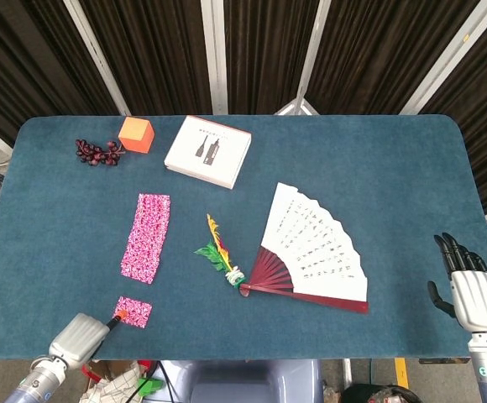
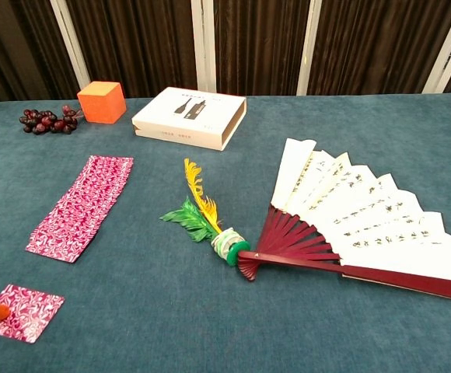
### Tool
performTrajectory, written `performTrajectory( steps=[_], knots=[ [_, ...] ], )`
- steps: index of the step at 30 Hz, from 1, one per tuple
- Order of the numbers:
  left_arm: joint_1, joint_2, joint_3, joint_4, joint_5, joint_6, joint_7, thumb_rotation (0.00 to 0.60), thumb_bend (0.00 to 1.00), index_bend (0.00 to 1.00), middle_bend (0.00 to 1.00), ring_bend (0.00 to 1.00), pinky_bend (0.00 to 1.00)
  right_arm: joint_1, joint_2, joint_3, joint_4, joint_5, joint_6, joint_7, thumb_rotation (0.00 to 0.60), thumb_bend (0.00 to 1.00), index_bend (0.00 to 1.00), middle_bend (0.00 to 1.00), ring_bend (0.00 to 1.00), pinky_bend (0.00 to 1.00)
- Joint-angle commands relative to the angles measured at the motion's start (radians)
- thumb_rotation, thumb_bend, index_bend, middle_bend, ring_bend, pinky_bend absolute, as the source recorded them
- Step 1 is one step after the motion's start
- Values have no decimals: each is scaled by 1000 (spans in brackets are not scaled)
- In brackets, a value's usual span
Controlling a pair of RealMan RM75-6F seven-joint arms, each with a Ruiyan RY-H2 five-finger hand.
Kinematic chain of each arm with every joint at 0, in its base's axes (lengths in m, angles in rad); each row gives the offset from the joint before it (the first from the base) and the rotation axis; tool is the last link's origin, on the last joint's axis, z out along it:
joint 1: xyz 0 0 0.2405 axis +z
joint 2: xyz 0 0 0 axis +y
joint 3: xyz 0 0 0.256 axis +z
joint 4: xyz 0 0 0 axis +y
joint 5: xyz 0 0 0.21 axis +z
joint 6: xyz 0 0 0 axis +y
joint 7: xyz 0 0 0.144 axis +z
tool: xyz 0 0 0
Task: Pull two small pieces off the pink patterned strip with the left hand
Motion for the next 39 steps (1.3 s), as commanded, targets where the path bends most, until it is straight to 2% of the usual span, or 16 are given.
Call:
performTrajectory(
  steps=[1, 5, 8, 17, 23, 32, 39],
  knots=[
    [14, 11, -17, -9, 83, 77, -42, 600, 896, 118, 865, 790, 745, 0, -1, -1, 0, -2, 0, -1, 600, 426, 12, 92, 161, 227],
    [17, 9, -44, 13, 148, 136, -98, 600, 894, 117, 865, 790, 745, 2, -3, -1, 1, 0, -3, -4, 600, 426, 12, 92, 161, 226],
    [11, 5, -70, 30, 147, 146, -114, 600, 893, 112, 865, 790, 745, 3, -4, -1, 1, 2, -7, -7, 600, 426, 12, 91, 162, 227],
    [-37, -52, -171, 105, 10, 86, -67, 600, 893, 85, 865, 790, 746, 4, -4, -1, 1, 7, -9, -10, 600, 425, 12, 92, 162, 227],
    [-114, -89, -237, 149, -123, -25, -17, 600, 893, 82, 867, 793, 748, 6, -7, -2, 1, 4, -11, -15, 600, 426, 12, 92, 161, 226],
    [-177, -99, -253, 142, -242, -127, 9, 600, 894, 81, 869, 795, 748, 7, -6, -1, 0, 7, -12, -14, 600, 426, 12, 91, 162, 227],
    [-194, -110, -236, 143, -272, -129, 36, 600, 894, 81, 869, 795, 748, 7, -7, 0, 2, 7, -11, -11, 600, 426, 12, 92, 162, 227]
  ],
)
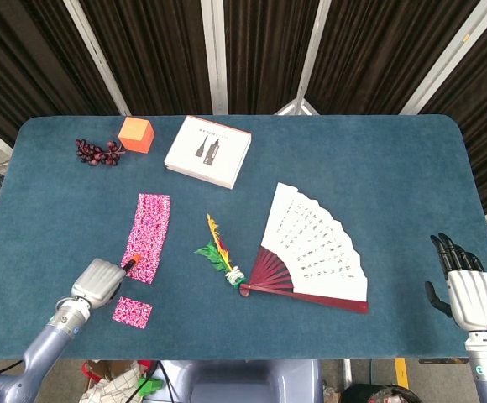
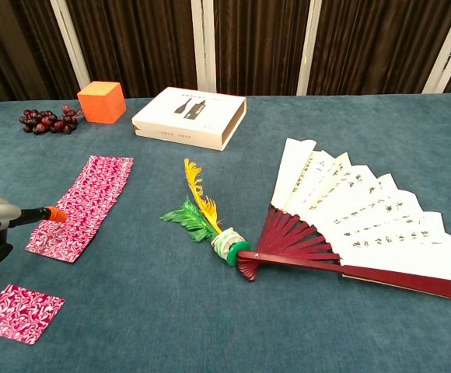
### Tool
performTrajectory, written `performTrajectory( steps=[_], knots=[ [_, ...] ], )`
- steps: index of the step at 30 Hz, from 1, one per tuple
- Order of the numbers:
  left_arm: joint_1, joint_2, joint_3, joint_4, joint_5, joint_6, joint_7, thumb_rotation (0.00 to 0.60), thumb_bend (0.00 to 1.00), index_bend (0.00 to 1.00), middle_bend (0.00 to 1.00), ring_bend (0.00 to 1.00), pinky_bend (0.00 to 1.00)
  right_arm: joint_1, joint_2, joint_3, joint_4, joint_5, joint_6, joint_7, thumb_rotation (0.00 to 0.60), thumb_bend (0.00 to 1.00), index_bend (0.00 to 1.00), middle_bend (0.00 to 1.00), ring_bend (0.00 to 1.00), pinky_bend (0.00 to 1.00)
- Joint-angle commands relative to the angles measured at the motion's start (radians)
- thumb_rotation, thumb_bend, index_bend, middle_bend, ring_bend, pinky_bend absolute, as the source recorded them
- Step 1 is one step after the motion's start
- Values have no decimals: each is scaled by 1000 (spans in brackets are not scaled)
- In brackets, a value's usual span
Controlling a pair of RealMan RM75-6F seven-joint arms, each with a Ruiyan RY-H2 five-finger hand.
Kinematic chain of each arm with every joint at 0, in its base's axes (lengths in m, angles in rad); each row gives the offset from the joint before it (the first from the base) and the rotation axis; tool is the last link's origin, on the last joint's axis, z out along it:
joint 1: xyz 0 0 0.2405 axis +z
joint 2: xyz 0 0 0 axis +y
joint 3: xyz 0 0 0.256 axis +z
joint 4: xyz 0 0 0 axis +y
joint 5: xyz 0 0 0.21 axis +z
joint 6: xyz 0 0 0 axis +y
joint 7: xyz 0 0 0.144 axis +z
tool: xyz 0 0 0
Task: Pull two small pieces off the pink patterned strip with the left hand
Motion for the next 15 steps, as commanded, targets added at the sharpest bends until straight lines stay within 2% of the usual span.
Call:
performTrajectory(
  steps=[1, 15],
  knots=[
    [-3, -4, 12, -4, 4, 7, 8, 600, 894, 81, 869, 795, 748, 0, 0, 0, 3, 3, -3, 2, 600, 426, 12, 92, 162, 227],
    [-3, -16, 67, -24, 17, 38, 49, 600, 894, 81, 869, 795, 748, 1, 0, 2, 5, 4, -1, 10, 600, 426, 12, 92, 162, 227]
  ],
)
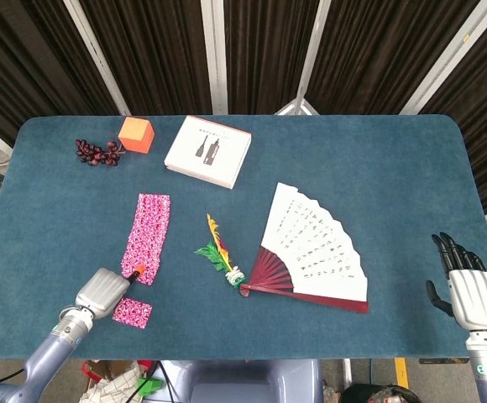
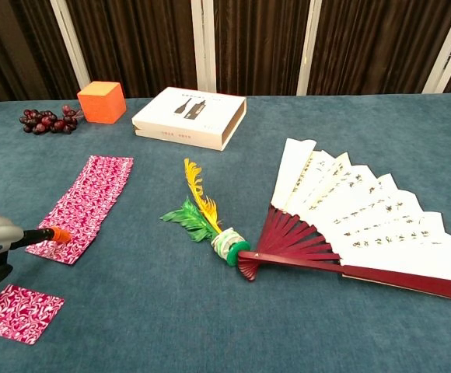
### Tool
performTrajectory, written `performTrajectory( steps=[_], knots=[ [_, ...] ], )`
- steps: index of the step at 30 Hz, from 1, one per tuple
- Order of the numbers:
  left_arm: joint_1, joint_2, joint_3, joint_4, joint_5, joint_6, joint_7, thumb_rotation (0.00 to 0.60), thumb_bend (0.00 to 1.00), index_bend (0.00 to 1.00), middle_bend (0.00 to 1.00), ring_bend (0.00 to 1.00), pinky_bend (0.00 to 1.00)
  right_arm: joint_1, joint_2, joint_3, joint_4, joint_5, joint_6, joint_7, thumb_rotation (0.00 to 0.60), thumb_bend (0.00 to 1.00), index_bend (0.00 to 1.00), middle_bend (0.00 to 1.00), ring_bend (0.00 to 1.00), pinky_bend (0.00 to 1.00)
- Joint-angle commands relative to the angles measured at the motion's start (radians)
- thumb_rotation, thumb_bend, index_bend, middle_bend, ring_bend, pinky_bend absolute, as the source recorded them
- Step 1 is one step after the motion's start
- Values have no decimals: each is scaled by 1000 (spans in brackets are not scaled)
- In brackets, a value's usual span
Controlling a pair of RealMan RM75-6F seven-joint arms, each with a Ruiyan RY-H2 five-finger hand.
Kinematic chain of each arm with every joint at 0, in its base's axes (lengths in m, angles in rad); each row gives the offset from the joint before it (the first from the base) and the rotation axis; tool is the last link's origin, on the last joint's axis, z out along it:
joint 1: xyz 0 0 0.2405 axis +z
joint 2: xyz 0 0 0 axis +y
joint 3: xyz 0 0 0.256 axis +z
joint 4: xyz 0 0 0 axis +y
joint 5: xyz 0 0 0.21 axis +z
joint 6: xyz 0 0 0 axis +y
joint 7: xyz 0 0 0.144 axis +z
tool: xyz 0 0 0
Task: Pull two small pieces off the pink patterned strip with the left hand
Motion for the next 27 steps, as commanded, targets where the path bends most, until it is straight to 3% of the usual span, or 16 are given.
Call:
performTrajectory(
  steps=[1, 27],
  knots=[
    [-1, -3, 4, -2, -8, 5, 7, 600, 894, 81, 868, 795, 748, -1, 0, 0, 0, -1, 2, 1, 600, 426, 12, 92, 162, 226],
    [18, 12, 63, 31, -31, 49, 2, 600, 895, 81, 869, 795, 748, 2, 0, 0, 0, -1, -1, 4, 600, 426, 12, 92, 162, 227]
  ],
)
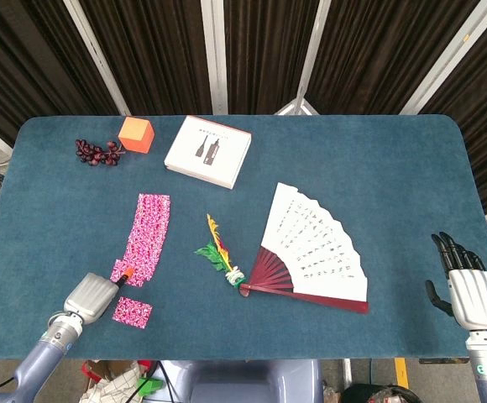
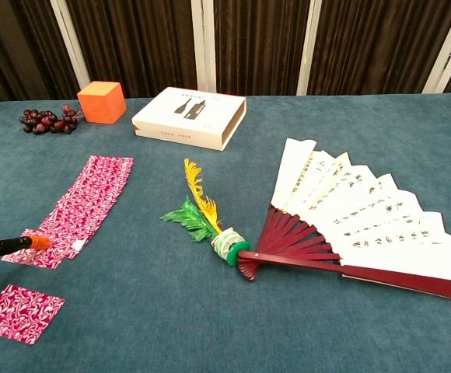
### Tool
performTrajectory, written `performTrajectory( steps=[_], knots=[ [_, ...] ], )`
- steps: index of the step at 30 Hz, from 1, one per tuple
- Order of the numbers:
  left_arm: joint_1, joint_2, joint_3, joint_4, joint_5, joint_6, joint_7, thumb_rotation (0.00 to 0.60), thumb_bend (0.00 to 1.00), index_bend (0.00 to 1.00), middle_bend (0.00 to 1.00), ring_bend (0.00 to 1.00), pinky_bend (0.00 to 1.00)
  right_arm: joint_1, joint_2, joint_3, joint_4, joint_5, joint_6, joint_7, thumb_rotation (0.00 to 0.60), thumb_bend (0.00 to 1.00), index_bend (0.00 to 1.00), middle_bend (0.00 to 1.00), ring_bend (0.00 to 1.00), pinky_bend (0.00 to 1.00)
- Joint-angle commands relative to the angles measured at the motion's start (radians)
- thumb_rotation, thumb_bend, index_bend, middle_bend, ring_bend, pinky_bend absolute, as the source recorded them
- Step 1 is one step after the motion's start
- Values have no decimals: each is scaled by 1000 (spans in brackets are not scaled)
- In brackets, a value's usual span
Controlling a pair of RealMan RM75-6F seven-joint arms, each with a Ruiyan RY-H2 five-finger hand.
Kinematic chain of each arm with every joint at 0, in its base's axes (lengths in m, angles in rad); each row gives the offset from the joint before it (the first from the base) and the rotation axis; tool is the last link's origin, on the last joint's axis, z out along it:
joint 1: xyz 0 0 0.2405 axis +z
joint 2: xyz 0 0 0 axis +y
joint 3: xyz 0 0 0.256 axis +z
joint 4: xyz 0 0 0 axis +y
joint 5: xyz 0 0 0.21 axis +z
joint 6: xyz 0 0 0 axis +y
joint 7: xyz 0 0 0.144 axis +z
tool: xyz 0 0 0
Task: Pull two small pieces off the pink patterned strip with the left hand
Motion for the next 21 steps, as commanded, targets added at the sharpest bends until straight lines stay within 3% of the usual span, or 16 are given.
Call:
performTrajectory(
  steps=[1, 21],
  knots=[
    [4, 1, 6, 12, 3, 4, -9, 600, 895, 81, 869, 795, 748, 0, 0, 0, 1, 2, -1, 0, 600, 426, 12, 91, 162, 227],
    [42, 60, 39, 76, 23, 21, -108, 600, 895, 81, 869, 795, 748, 2, -3, -1, -4, 1, -2, -14, 600, 426, 12, 92, 162, 227]
  ],
)
